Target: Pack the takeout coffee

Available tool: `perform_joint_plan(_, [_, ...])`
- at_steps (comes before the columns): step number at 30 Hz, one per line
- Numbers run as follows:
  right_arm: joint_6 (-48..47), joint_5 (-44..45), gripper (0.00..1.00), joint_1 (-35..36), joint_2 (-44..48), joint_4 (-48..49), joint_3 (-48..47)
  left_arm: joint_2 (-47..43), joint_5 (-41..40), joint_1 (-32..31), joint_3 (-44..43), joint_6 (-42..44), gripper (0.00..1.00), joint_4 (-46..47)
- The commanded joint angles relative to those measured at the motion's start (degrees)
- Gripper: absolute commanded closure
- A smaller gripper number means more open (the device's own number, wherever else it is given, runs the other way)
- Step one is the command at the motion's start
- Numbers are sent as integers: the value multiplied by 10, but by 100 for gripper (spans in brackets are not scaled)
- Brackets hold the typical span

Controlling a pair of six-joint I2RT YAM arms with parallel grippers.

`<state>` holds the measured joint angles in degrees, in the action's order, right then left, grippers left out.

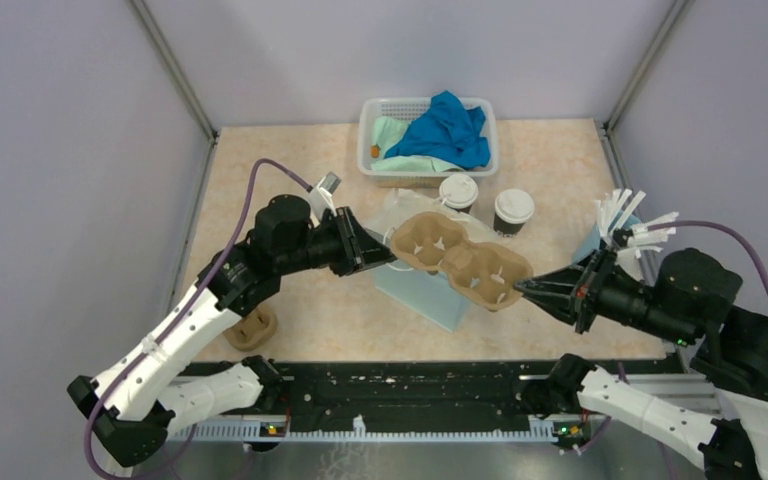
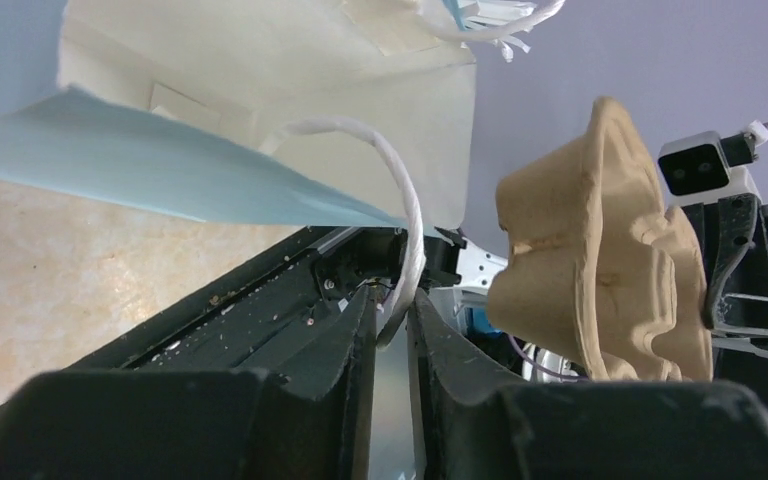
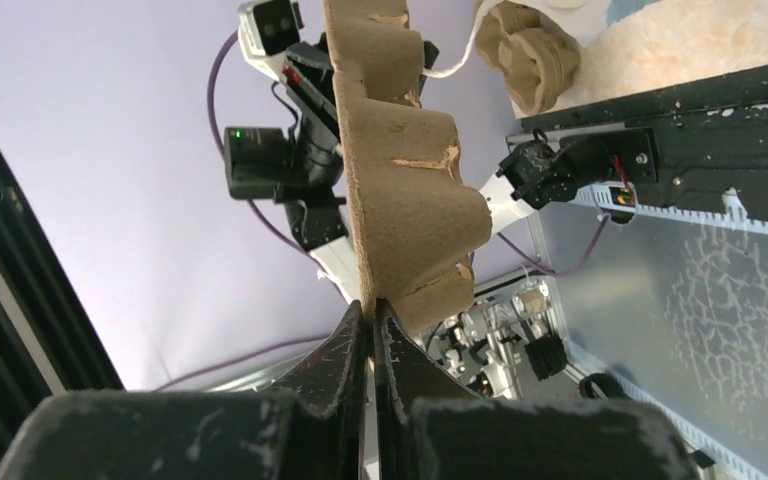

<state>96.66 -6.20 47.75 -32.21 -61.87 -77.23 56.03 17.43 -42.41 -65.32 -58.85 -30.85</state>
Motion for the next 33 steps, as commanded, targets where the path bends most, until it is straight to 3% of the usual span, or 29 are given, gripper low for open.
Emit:
perform_joint_plan(1, [40,-23,100,-4,-12,51,23,-29,-5,-2,26,-21,78,31])
perform_joint_plan(7, [81,31,100,-4,-11,66,43,-30,10,-2,45,-31,88,37])
perform_joint_plan(23, [109,45,100,-4,-54,107,86,-40,10,-2,67,-32,95,33])
perform_joint_plan(33, [55,135,100,-4,-84,53,62,-39,15,-2,71,-19,98,20])
